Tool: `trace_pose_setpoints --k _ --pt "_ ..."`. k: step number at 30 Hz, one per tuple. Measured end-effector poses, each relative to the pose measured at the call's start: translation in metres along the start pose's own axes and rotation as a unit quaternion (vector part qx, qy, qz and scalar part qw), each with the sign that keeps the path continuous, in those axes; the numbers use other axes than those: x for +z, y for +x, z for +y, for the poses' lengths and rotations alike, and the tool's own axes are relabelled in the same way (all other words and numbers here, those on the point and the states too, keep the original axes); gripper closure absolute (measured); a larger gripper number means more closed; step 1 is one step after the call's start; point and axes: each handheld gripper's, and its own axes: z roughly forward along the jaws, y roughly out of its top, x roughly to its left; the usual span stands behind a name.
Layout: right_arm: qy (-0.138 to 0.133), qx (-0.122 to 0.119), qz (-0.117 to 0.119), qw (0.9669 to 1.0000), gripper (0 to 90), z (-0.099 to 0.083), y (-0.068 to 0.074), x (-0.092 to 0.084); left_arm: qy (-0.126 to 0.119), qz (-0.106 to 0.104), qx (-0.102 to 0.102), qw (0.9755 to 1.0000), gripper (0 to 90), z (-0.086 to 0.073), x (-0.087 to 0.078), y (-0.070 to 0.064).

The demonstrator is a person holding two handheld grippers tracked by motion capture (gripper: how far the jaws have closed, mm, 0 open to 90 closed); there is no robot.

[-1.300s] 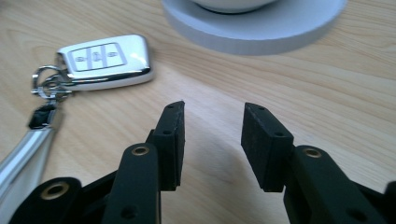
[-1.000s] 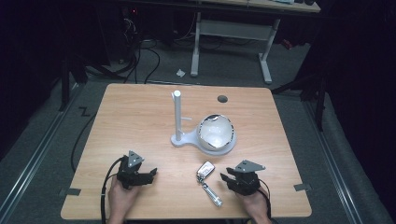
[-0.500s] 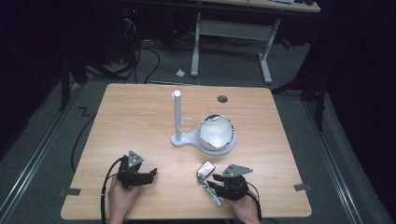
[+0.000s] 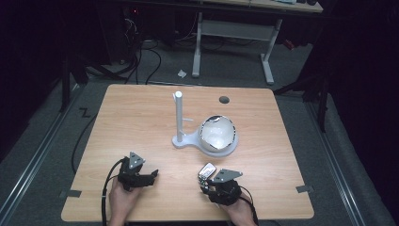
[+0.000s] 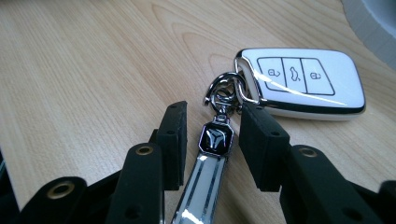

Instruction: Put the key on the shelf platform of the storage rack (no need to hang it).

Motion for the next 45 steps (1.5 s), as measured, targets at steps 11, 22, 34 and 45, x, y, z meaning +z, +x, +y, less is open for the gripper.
trace_pose_setpoints --k 11,22,34,45 --pt "0.007 -0.03 -0.023 0.9993 73.3 0.0 0.002 0.0 0.0 0.0 0.0 1.0 18.4 0.0 0.0 0.0" --pt "0.001 -0.041 -0.022 0.9989 74.1 0.001 -0.002 -0.008 0.0 0.0 0.0 1.0 18.4 0.0 0.0 0.0" --pt "-0.048 -0.016 -0.027 0.9983 74.2 0.009 -0.021 -0.038 0.0 0.0 0.0 1.0 18.4 0.0 0.0 0.0" --pt "-0.083 -0.008 -0.041 0.9957 74.2 0.015 -0.035 -0.062 0.0 0.0 0.0 1.0 18.4 0.0 0.0 0.0"
